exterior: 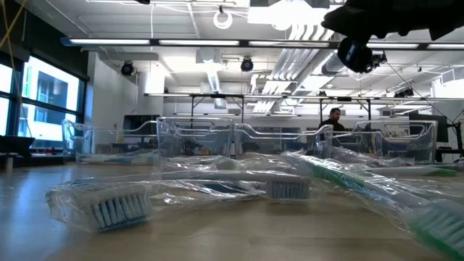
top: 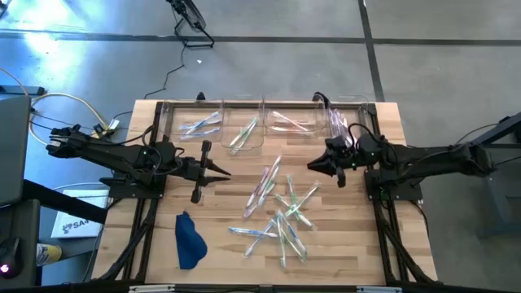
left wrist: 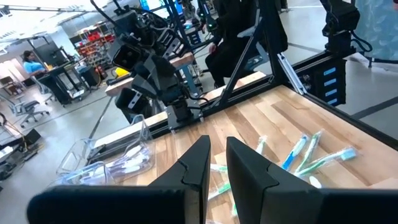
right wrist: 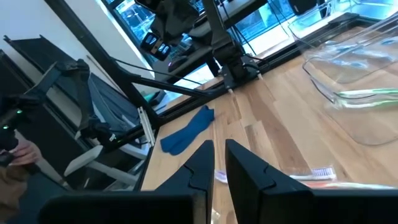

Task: Pick & Place Toothbrushes
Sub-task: Put the purple toothbrush into the right transparent bin

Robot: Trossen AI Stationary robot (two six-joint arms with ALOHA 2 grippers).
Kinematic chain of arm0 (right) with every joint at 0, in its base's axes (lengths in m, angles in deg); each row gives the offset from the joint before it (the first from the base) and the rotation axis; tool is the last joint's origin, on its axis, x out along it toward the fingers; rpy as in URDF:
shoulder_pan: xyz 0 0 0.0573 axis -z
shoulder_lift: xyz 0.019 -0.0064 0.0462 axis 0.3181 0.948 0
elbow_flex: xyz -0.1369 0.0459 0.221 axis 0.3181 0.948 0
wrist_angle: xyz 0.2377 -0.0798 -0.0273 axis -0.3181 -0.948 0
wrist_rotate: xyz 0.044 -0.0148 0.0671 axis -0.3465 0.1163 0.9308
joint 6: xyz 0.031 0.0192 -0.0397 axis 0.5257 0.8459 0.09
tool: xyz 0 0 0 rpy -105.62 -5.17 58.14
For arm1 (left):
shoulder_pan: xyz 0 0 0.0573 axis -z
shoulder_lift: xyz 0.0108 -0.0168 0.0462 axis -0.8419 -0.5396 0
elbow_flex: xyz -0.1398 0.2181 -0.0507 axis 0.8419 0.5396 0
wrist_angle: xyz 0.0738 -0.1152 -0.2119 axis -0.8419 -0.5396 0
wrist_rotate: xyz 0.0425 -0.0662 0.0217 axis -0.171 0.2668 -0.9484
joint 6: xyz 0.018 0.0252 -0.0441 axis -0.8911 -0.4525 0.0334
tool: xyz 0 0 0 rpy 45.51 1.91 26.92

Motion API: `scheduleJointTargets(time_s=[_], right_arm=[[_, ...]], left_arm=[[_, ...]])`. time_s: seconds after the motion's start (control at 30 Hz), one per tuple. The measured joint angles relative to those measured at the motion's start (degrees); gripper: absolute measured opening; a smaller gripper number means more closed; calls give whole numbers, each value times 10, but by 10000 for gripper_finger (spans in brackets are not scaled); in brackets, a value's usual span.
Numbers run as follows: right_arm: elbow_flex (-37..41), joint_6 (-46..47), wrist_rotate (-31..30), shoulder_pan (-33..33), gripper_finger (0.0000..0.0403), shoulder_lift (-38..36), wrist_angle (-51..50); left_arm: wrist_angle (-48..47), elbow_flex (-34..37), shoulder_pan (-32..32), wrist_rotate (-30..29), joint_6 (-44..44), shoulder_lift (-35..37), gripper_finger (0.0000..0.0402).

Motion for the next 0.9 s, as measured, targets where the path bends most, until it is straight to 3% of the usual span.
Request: scheduleJointTargets(time_s=[0.17,0.4,0.9], right_arm=[[0,-1,-8,-16,31,0,0],[0,-1,-7,-48,31,0,-3],[0,-7,-6,-110,31,0,-15]], left_arm=[[5,0,0,0,7,0,49],[46,0,0,-1,107,0,49],[47,0,0,-2,140,-2,49]])
